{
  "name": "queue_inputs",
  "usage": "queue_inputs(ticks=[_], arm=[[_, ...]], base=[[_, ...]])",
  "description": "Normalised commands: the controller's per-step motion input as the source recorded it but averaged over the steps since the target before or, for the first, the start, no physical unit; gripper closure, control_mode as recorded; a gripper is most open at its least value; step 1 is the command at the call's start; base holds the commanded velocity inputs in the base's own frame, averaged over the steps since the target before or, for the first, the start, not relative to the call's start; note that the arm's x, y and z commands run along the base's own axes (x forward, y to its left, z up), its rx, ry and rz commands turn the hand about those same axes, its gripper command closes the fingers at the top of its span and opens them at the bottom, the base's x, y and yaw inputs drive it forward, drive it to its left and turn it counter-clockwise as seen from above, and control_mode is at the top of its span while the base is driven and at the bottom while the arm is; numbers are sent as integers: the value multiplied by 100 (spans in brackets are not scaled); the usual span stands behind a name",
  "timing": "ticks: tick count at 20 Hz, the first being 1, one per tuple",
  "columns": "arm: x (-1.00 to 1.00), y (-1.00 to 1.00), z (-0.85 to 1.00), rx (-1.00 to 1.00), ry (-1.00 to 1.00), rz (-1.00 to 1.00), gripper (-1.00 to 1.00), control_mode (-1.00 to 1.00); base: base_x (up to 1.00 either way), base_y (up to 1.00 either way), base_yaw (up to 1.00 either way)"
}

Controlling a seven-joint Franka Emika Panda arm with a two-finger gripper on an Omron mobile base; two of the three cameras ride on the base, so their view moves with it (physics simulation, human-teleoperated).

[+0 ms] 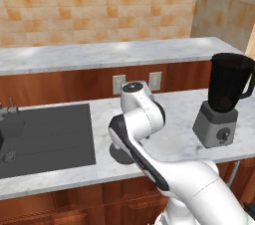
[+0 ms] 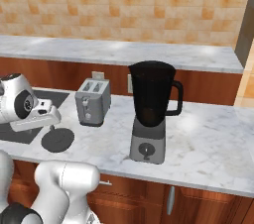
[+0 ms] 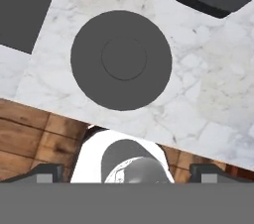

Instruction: Open the blender lid, put the mango in the blender, close the lid, and start the blender.

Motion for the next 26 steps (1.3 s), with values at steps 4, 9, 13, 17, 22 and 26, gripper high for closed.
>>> queue_inputs(ticks=[4, 9, 13, 17, 22, 26], arm=[[32, 0, -42, 0, 0, 0, -100, -100], [34, 0, -35, 0, 0, 0, -100, -100], [28, 17, -28, 0, 0, 0, -100, -100], [26, 13, -29, 0, 0, 0, -100, -100], [21, 5, -28, 0, 0, 0, -100, -100], [17, 0, -21, 0, 0, 0, -100, -100]], base=[[0, 0, 0], [0, 0, 0], [0, 0, 0], [0, 0, 0], [0, 0, 0], [0, 0, 0]])
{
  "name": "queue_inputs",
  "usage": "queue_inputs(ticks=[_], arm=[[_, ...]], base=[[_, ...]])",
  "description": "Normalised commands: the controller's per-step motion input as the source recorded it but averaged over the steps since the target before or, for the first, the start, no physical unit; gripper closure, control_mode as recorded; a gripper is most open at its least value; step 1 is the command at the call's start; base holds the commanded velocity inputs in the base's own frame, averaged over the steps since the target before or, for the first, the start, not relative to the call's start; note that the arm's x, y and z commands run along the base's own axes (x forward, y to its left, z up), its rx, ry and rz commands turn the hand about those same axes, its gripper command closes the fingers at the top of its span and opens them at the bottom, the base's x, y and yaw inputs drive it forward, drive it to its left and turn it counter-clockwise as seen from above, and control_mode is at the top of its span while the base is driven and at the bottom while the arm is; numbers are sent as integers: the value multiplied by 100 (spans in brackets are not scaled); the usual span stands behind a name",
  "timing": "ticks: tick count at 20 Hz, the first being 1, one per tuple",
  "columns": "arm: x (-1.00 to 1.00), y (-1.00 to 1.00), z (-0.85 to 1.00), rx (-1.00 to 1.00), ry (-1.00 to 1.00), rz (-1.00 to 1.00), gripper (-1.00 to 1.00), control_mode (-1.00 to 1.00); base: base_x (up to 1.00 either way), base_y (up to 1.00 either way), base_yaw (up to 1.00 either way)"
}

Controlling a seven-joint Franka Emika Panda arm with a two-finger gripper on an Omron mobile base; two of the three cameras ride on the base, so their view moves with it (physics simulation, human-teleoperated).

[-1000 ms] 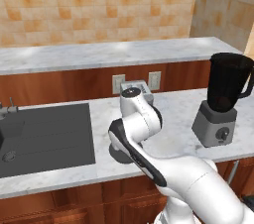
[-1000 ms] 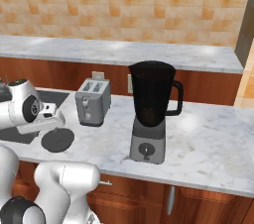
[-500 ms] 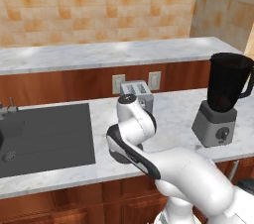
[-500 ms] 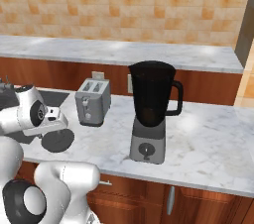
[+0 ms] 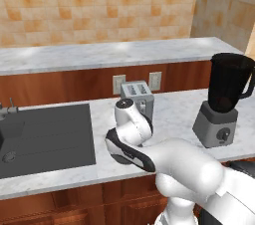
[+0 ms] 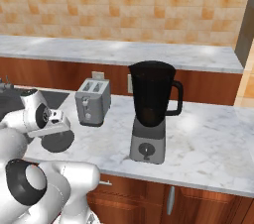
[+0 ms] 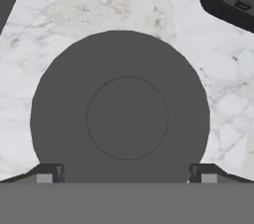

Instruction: Open the blender lid, put the mango in the blender, close the lid, and start the blender.

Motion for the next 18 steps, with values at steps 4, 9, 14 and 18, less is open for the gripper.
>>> queue_inputs(ticks=[4, 9, 14, 18], arm=[[19, 0, -22, 0, 1, 0, -100, -100], [21, 0, -34, 0, 4, 0, -100, -100], [18, 0, -38, 0, 4, 0, -100, -100], [8, 0, -49, 0, 6, 0, -100, -100]], base=[[0, 0, 0], [0, 0, 0], [0, 0, 0], [0, 0, 0]])
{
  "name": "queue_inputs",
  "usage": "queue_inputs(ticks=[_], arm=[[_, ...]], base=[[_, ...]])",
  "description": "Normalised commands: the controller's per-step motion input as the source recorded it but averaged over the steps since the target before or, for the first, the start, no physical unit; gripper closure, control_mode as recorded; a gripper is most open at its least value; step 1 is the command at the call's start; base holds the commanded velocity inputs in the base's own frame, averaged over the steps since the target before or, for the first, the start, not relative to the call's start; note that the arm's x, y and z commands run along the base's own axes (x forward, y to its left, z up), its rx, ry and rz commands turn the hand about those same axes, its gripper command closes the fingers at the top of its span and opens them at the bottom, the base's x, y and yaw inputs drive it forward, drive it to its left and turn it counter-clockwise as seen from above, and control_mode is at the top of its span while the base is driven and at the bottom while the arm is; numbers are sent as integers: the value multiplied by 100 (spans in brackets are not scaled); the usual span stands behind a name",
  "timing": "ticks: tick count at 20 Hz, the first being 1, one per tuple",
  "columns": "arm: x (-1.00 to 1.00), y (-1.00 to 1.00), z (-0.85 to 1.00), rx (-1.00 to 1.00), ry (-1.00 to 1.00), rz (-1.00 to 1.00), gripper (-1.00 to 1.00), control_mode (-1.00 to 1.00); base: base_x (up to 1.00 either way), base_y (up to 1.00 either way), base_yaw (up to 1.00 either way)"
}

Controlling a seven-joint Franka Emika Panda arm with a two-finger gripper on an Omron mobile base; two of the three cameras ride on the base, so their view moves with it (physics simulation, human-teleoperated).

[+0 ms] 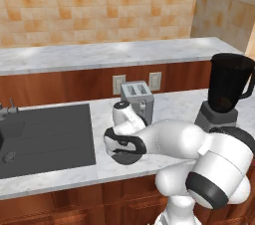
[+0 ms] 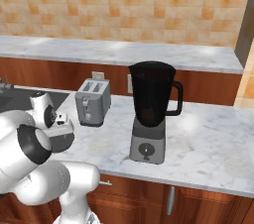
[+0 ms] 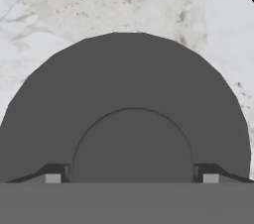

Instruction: Open the blender lid, put the mango in the blender, close the lid, and start the blender.

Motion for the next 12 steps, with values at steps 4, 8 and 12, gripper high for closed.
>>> queue_inputs(ticks=[4, 8, 12], arm=[[0, 0, -60, 3, 4, 0, 100, -100], [0, -10, -21, 14, 0, 0, 100, -100], [-11, -12, 0, 5, -8, 0, 100, -100]], base=[[0, 0, 0], [0, 0, 0], [0, 0, 0]])
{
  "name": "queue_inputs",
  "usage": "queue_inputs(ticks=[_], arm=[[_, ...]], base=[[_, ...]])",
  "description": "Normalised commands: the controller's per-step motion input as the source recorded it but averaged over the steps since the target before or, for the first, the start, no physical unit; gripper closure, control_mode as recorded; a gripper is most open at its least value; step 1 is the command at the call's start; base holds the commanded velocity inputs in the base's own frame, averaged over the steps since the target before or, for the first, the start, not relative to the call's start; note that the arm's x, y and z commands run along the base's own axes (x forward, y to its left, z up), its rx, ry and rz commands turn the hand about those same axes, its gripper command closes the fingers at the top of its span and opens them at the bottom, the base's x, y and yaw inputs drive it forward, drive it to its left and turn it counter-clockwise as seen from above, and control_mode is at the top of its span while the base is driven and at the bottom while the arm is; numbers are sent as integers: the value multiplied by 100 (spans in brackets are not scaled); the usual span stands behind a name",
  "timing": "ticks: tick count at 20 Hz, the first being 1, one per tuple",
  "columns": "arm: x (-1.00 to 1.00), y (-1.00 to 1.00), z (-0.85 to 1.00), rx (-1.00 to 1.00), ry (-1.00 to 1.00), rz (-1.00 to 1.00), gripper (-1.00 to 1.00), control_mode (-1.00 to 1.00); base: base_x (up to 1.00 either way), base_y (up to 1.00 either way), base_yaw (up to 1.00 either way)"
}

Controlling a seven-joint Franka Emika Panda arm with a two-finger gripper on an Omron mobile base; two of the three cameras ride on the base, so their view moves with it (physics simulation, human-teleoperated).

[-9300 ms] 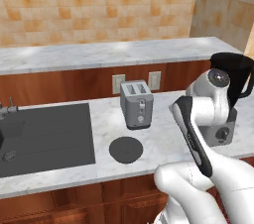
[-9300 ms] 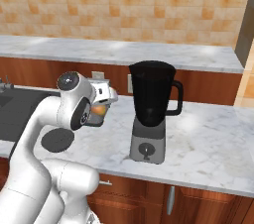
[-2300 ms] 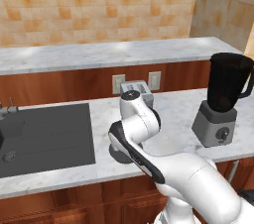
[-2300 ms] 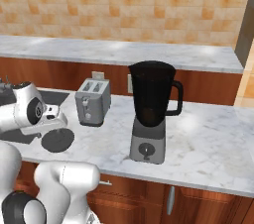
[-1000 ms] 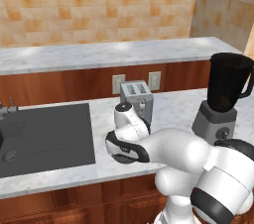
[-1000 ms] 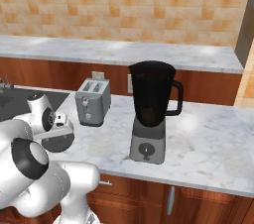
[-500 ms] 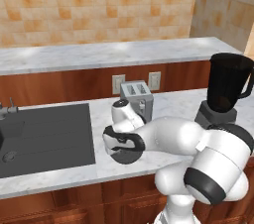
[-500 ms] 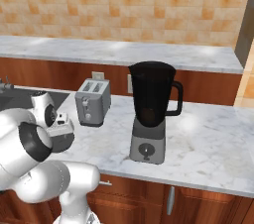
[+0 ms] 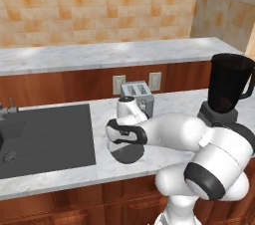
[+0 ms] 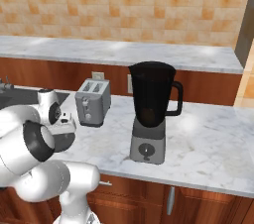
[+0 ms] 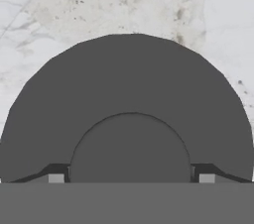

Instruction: Open the blender lid, put the mango in the blender, close the lid, and start the blender.

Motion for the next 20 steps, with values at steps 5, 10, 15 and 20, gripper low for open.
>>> queue_inputs(ticks=[5, 10, 15, 20], arm=[[-27, -8, 31, 1, -12, 0, 100, -100], [-25, -1, 95, 0, -12, 0, 100, -100], [-6, -19, 100, 0, -13, 0, 100, -100], [0, -41, 100, 0, -19, -5, 100, -100]], base=[[0, 0, 0], [0, 0, 0], [0, 0, 0], [0, 0, 0]])
